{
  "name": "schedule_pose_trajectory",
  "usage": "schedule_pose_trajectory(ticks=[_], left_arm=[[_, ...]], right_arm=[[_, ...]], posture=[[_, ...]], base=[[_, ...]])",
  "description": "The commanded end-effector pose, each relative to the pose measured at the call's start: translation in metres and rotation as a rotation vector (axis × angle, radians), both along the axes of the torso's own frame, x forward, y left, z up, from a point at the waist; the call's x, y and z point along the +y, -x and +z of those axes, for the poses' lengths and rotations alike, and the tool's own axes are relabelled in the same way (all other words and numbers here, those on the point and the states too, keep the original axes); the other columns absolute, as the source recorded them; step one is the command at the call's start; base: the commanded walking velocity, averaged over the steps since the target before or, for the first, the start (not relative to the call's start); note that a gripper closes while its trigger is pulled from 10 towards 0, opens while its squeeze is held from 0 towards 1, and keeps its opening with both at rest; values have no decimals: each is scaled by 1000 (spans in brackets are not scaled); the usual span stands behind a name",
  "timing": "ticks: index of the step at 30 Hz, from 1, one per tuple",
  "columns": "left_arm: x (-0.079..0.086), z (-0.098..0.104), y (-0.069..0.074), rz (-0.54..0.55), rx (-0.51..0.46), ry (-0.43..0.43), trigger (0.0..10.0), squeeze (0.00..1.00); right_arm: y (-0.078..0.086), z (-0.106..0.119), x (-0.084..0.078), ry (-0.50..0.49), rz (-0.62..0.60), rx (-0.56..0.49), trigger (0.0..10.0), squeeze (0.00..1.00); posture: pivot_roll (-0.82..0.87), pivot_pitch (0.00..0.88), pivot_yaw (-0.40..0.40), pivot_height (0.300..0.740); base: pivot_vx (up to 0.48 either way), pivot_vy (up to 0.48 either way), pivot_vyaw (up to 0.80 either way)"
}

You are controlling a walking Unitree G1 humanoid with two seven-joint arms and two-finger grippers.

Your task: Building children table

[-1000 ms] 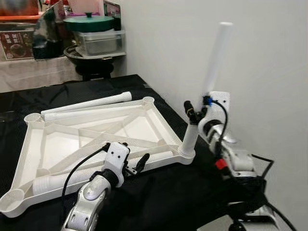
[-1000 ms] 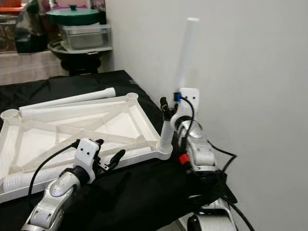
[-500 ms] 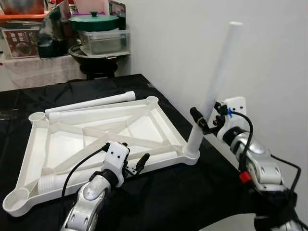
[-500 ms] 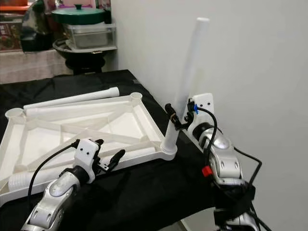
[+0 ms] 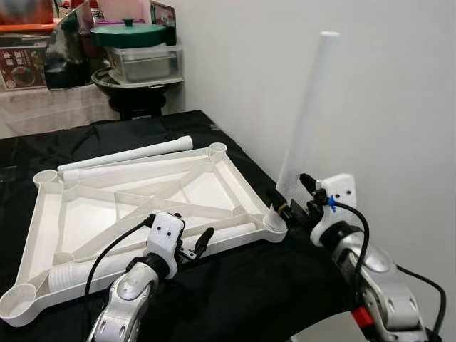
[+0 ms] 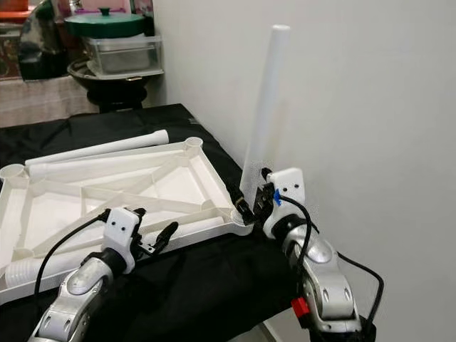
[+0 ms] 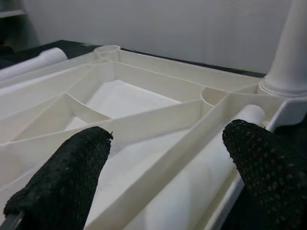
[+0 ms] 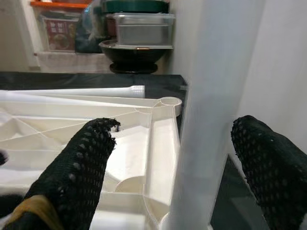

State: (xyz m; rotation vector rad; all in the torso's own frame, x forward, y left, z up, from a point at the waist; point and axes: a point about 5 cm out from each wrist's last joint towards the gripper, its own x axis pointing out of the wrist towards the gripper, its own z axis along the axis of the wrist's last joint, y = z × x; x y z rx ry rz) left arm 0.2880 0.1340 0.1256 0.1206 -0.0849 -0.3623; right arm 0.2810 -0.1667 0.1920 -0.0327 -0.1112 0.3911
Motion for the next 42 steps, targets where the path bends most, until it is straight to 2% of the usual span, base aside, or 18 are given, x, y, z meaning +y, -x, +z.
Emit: schedule_pose_trajectory(ticks=[1,5,7,9,11,12,13,14,17,18,19,21,24,30,34,40,42], left_arm=[[16,6,5,100,-18,31,10000,0],[22,11,8,142,-39,47,10000,0],[22,12,13,151,-54,55,10000,0],[23,8,16,158,-48,46,10000,0],[23,8,17,156,-42,55,10000,0],[22,9,18,157,-43,58,10000,0],[22,9,18,157,-43,58,10000,0],[24,13,19,173,-48,68,10000,0],[25,14,20,182,-49,71,10000,0],[26,13,21,205,-41,70,10000,0],[30,10,22,256,-32,85,10000,0],[31,10,23,269,-30,90,10000,0],[27,13,24,260,-35,90,10000,0],[25,14,23,255,-35,91,10000,0],[20,15,22,247,-37,97,10000,0],[17,16,22,233,-49,71,10000,0],[17,16,23,234,-53,77,10000,0]], right_arm=[[19,-8,11,20,80,28,10000,1000],[27,-12,11,47,96,44,10000,1000],[37,-16,22,57,243,75,10000,1000],[42,-19,30,74,329,84,10000,1000],[36,-18,33,99,300,65,10000,1000],[31,-15,33,118,264,40,10000,0],[31,-15,33,118,264,40,10000,0],[18,-10,32,121,186,20,10000,0],[13,-9,32,122,160,23,10000,0],[8,-10,33,117,142,36,10000,0],[-2,-10,34,128,70,46,10000,0],[-4,-10,34,131,54,48,10000,0],[-8,-12,36,87,16,78,10000,0],[-10,-12,41,70,17,55,10000,0],[-13,-5,55,73,69,-6,10000,0],[-17,-3,63,90,83,-27,10000,0],[-18,-2,68,64,86,-29,10000,0]], posture=[[20,0,-42,740],[20,0,-42,740],[36,0,-46,740],[42,0,-49,740],[42,0,-50,740],[49,0,-53,740],[49,0,-53,740],[55,0,-55,740],[55,0,-55,740],[69,0,-55,740],[69,0,-55,740],[69,0,-55,740],[83,0,-59,740],[83,0,-59,740],[81,0,-57,740],[91,0,-60,740],[91,0,-63,740]], base=[[0,0,0],[0,0,0],[0,0,0],[0,0,0],[0,0,0],[0,0,0],[0,0,0],[0,0,0],[0,0,0],[0,0,0],[0,266,0],[0,266,0],[0,480,0],[0,480,0],[0,428,0],[0,0,0],[0,0,0]])
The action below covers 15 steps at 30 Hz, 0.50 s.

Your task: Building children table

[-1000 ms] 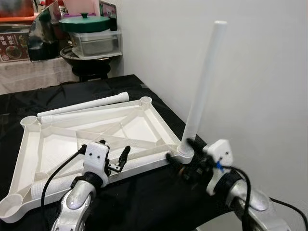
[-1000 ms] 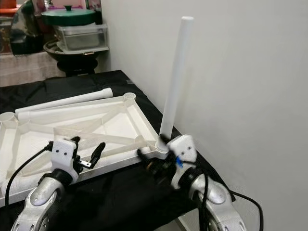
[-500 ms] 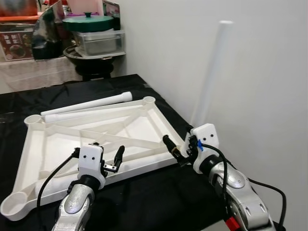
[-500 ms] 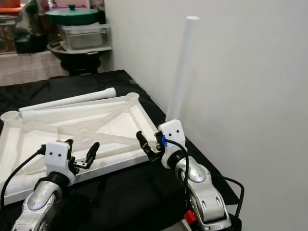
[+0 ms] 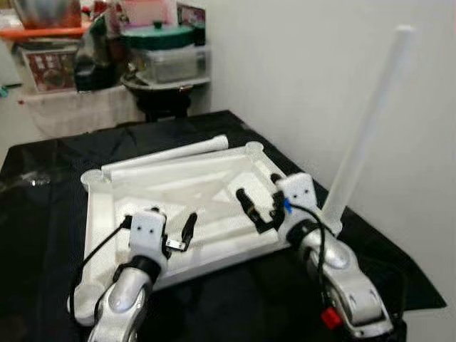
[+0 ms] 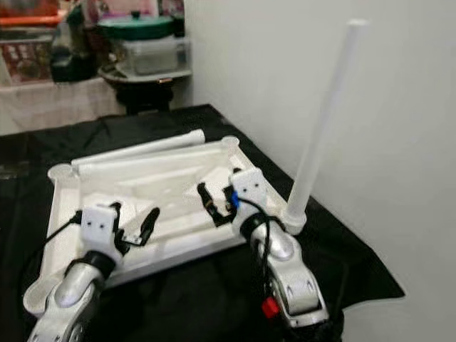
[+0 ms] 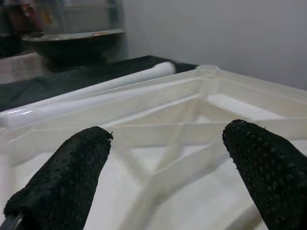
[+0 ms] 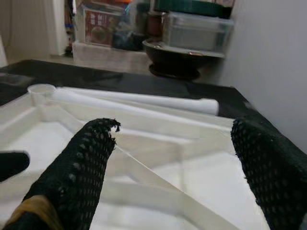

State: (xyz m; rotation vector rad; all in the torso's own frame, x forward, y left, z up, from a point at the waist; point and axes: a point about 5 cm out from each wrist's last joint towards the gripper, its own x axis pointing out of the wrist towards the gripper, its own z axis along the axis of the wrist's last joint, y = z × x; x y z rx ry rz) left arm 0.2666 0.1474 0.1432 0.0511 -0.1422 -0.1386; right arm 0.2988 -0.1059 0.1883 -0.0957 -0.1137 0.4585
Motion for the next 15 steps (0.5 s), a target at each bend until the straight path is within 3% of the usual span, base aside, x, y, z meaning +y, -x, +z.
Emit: schedule_pose_trajectory(ticks=[1,6,15], left_arm=[[3,-1,2,16,7,-10,10000,0],[0,-3,4,-3,12,-26,10000,0],[-8,1,0,-29,-5,-44,10000,0]], right_arm=[[0,2,8,-6,24,-13,10000,0],[-1,4,9,37,26,-43,10000,0],[-3,2,11,45,20,-51,10000,0]], posture=[[91,0,-63,740],[91,0,-63,740],[86,0,-62,740]], base=[[0,0,0],[0,0,319],[0,-480,800]])
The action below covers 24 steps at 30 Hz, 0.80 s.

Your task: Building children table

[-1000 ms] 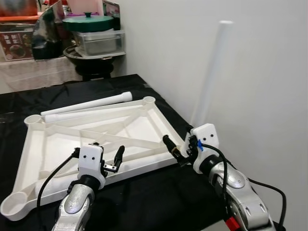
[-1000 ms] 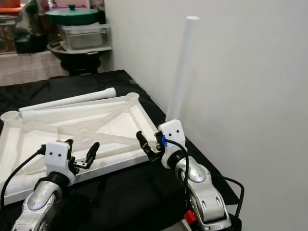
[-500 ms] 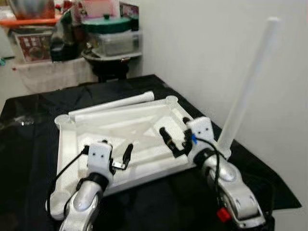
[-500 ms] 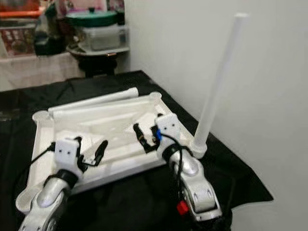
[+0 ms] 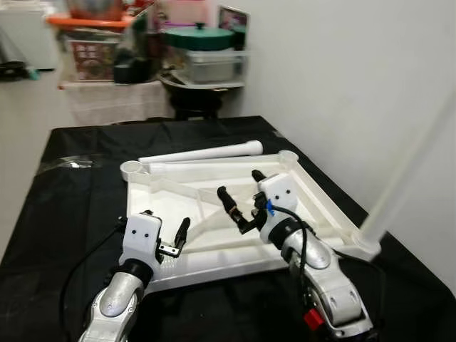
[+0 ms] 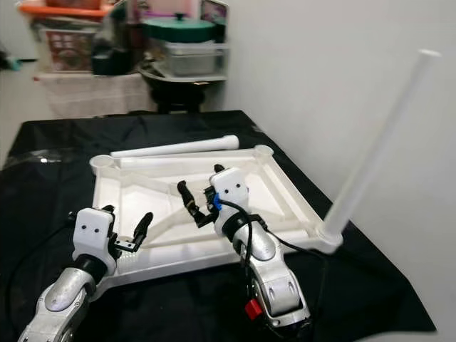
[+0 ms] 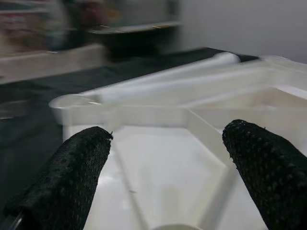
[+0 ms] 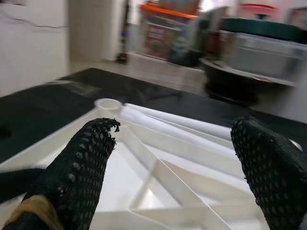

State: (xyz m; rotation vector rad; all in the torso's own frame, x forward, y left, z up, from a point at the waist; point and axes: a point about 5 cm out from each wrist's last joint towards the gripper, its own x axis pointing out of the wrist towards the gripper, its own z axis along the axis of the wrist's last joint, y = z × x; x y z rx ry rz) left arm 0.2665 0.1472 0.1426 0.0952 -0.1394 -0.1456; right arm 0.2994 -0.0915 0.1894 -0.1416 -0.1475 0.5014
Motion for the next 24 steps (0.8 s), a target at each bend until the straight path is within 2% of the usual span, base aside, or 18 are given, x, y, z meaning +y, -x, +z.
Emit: schedule_pose_trajectory(ticks=[1,4,5,8,18,24], left_arm=[[-8,2,-1,-30,-7,0,10000,0],[-9,2,-1,-43,-6,2,10000,0],[-11,2,-1,-58,-4,26,10000,0],[-13,1,2,-84,1,30,10000,0],[-14,-1,4,-97,16,43,10000,0],[-15,1,3,-105,8,61,10000,0]], right_arm=[[-3,1,-4,-1,-25,-7,10000,0],[-4,1,-5,-17,-33,-7,10000,0],[-5,2,-6,-38,-44,-6,10000,0],[-9,6,-11,-71,-84,-16,10000,0],[-11,4,-15,-86,-106,-2,10000,0],[-12,3,-18,-98,-123,3,10000,0]], posture=[[86,0,-62,740],[85,0,-61,740],[85,0,-61,740],[84,0,-59,740],[81,0,-57,740],[76,0,-52,740]], base=[[0,-480,800],[0,-480,267],[0,-334,0],[0,0,0],[0,0,0],[-346,0,0]])
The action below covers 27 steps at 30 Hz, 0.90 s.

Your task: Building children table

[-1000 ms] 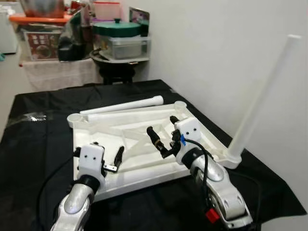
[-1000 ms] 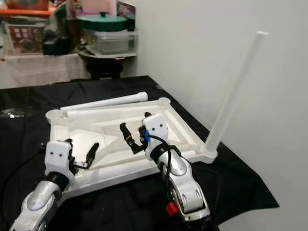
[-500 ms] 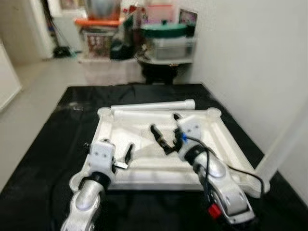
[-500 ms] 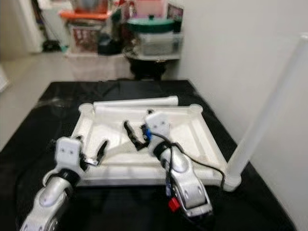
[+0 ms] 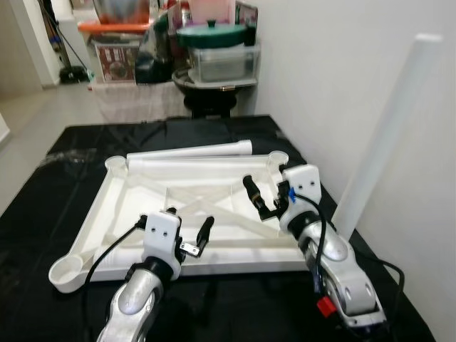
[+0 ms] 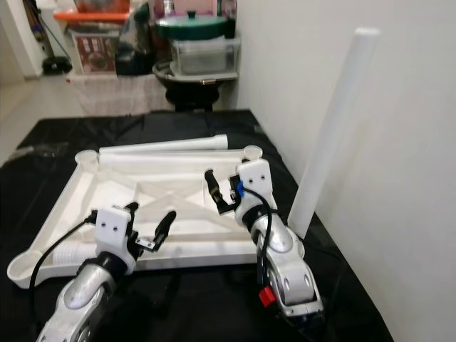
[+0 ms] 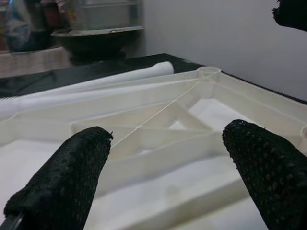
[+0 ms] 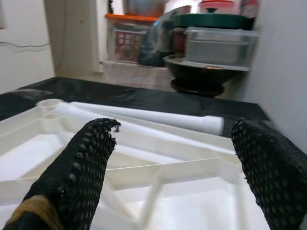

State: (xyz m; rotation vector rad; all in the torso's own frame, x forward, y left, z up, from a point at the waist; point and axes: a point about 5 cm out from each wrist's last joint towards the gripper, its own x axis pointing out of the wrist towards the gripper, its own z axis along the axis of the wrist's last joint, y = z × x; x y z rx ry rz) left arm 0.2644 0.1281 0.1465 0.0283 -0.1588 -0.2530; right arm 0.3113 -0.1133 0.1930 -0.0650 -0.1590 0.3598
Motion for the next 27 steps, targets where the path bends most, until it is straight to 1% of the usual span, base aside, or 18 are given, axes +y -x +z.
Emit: schedule_pose_trajectory(ticks=[1,4,10,12,14,17,21,24,27], left_arm=[[4,-3,0,7,18,0,10000,0],[5,-1,-2,8,9,3,10000,0],[8,-1,-3,12,27,18,10000,0],[10,-5,-2,0,59,17,10000,0],[11,-6,-2,-6,70,13,10000,0],[15,-10,-2,-13,89,-8,10000,0],[16,-10,-4,-9,91,-9,10000,0],[16,-7,-6,-4,84,12,10000,0],[15,-7,-6,-7,85,11,10000,0]], right_arm=[[-1,0,4,-10,12,2,10000,0],[-2,0,2,-17,3,2,10000,0],[-2,1,-1,-27,-10,4,10000,0],[-3,1,-5,-37,-22,14,10000,0],[-4,1,-6,-42,-26,19,10000,0],[-5,1,-11,-57,-37,27,10000,0],[-5,3,-15,-15,-50,-4,10000,0],[-6,3,-15,-15,-46,-5,10000,0],[-6,2,-15,-16,-44,-3,10000,0]], posture=[[76,0,-52,740],[74,0,-50,740],[72,0,-47,740],[72,0,-47,740],[70,0,-46,740],[67,0,-42,740],[66,0,-43,740],[68,0,-45,740],[69,0,-48,740]], base=[[-341,0,0],[-114,0,0],[0,0,0],[0,0,0],[0,0,0],[0,0,-800],[0,0,0],[0,480,0],[0,480,0]])
